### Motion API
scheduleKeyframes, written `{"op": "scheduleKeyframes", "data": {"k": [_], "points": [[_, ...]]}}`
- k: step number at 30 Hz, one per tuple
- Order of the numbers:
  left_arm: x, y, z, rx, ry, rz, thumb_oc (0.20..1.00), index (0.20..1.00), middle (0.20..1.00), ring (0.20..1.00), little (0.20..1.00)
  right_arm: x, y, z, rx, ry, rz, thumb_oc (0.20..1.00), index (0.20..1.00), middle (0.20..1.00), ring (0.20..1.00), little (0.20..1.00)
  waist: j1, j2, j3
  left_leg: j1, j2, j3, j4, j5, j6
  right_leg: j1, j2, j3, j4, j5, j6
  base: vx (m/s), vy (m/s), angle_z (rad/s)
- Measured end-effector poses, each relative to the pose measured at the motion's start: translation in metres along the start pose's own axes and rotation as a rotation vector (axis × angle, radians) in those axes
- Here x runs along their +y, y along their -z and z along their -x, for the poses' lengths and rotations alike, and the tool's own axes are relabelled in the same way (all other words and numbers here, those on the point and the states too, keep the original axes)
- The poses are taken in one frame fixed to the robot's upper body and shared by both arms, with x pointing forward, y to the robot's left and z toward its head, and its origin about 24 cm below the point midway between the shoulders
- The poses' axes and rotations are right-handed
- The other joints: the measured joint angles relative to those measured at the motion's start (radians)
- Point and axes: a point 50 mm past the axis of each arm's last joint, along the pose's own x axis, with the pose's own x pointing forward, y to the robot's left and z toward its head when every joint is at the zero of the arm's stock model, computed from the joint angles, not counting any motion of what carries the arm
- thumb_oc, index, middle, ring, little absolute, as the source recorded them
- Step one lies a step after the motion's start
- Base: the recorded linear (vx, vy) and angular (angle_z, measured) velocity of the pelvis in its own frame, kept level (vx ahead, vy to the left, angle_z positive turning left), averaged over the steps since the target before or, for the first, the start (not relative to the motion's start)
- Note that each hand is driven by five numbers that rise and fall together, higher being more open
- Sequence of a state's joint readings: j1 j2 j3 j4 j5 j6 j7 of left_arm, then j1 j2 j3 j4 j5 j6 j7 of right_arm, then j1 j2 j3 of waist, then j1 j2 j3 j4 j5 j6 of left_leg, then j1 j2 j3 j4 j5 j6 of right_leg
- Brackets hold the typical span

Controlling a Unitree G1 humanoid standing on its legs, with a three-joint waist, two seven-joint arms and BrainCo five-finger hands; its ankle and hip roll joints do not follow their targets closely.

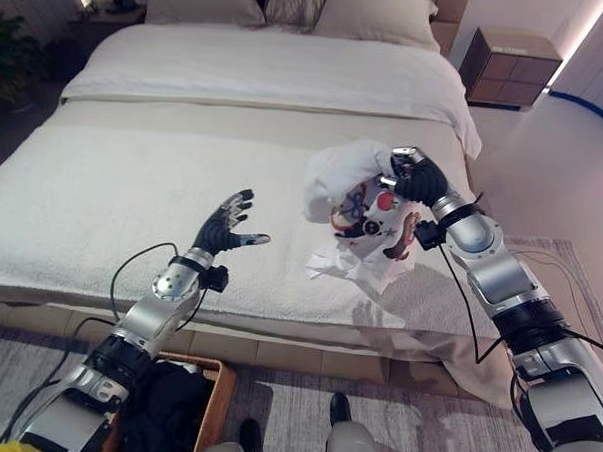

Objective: Pick up clothes into the bucket

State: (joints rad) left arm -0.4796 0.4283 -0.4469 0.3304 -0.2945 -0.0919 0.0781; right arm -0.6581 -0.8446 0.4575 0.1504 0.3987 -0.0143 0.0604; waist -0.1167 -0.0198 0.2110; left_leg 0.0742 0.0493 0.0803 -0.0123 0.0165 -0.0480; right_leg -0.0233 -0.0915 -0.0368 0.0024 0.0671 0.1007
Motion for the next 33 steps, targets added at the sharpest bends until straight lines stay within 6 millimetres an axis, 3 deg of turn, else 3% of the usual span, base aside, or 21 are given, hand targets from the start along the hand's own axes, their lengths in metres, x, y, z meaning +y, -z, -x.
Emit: {"op": "scheduleKeyframes", "data": {"k": [10,19,20,21,33], "points": [[-0.045,-0.026,-0.018,-0.062,0.207,-0.001,1.0,1.0,1.0,1.0,1.0,0.03,-0.031,-0.009,-0.117,-0.177,-0.063,0.2,0.2,0.2,0.2,0.2,-0.005,0.008,-0.033,0.0,0.0,-0.022,-0.012,0.002,-0.002,0.028,-0.001,-0.027,-0.044,0.011,-0.005,0.01,-0.007,0.06],[-0.061,-0.031,-0.021,-0.053,0.274,0.108,1.0,1.0,1.0,1.0,1.0,0.039,-0.045,-0.01,-0.169,-0.234,-0.139,0.2,0.2,0.2,0.2,0.2,-0.004,0.01,-0.044,0.003,-0.003,-0.055,-0.012,0.005,-0.007,0.061,-0.002,-0.064,-0.065,0.012,-0.005,0.0,-0.007,0.13],[-0.063,-0.031,-0.021,-0.047,0.281,0.132,0.429,0.429,0.429,0.429,0.429,0.041,-0.044,-0.01,-0.168,-0.246,-0.144,0.2,0.2,0.2,0.2,0.2,-0.004,0.01,-0.045,0.004,-0.003,-0.056,-0.012,0.005,-0.007,0.062,-0.002,-0.065,-0.066,0.012,-0.005,-0.01,0.0,0.05],[-0.063,-0.03,-0.021,-0.041,0.285,0.151,0.2,0.2,0.2,0.2,0.2,0.042,-0.044,-0.01,-0.167,-0.251,-0.148,0.2,0.2,0.2,0.2,0.2,-0.003,0.01,-0.045,0.004,-0.003,-0.056,-0.012,0.005,-0.007,0.064,-0.002,-0.065,-0.068,0.012,-0.005,-0.01,0.001,0.03],[-0.069,-0.028,-0.019,-0.015,0.323,0.275,0.2,0.2,0.2,0.2,0.2,0.043,-0.044,-0.01,-0.168,-0.255,-0.159,0.2,0.2,0.2,0.2,0.2,-0.004,0.011,-0.051,0.021,-0.003,-0.056,-0.014,0.005,-0.007,0.084,-0.002,-0.066,-0.077,0.012,-0.005,0.0,0.0,0.0]]}}
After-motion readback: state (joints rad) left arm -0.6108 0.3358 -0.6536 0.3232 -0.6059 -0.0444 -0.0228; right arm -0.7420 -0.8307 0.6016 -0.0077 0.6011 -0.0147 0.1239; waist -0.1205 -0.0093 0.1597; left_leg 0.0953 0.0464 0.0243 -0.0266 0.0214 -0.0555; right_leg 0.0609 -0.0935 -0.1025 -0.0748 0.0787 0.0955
